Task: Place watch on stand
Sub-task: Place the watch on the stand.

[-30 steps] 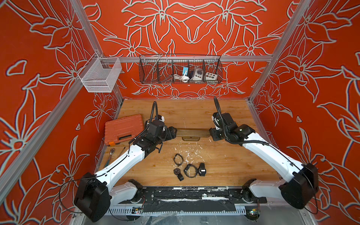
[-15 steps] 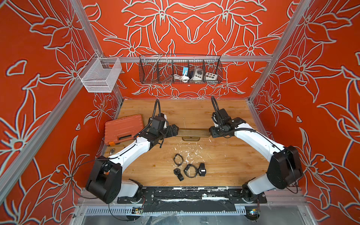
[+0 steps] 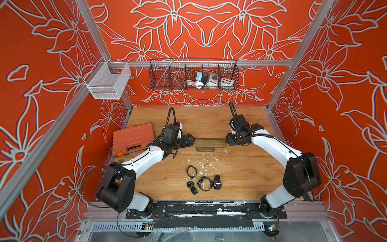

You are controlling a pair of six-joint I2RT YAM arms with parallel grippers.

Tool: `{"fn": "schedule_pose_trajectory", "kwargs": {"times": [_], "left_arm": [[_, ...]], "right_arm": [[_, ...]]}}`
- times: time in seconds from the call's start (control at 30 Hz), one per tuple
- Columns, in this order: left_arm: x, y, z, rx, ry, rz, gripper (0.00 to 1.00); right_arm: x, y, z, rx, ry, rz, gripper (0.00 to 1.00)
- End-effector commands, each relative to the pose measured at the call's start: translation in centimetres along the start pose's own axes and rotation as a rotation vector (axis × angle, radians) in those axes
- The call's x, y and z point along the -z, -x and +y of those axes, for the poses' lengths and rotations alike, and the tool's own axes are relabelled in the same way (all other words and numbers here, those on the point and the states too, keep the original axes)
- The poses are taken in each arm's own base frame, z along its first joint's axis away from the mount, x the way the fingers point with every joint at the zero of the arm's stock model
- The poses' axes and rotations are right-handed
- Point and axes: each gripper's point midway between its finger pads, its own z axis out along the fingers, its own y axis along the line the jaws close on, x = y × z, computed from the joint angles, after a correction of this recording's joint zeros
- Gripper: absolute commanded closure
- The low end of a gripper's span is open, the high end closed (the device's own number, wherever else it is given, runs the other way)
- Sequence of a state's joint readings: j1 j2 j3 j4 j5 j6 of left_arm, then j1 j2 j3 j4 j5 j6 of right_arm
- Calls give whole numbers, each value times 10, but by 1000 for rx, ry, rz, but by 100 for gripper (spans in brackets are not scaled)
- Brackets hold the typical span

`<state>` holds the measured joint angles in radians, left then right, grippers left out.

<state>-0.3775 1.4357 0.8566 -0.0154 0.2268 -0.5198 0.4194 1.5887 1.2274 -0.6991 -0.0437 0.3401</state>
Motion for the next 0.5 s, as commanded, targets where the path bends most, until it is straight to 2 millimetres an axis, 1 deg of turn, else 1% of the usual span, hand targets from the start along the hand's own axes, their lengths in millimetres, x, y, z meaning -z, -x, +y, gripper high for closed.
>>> {"fn": "schedule_pose_trajectory", "kwargs": {"times": [0.0, 0.13, 0.33, 0.4, 0.47], "left_arm": [[-8, -1, 1, -13, -17, 15, 12], [-11, -5, 0, -6, -28, 26, 16], [-15, -10, 2, -4, -25, 33, 18], [-17, -12, 0, -8, -33, 38, 20], [-17, -13, -2, -13, -35, 43, 24]], "right_arm": [[-2, 0, 10, -27, 44, 11, 82], [-2, -1, 17, -19, 61, 16, 82], [-4, -5, 25, -12, 71, 30, 82], [-6, -6, 25, -14, 69, 34, 81], [-7, -6, 24, -14, 65, 37, 81]]}}
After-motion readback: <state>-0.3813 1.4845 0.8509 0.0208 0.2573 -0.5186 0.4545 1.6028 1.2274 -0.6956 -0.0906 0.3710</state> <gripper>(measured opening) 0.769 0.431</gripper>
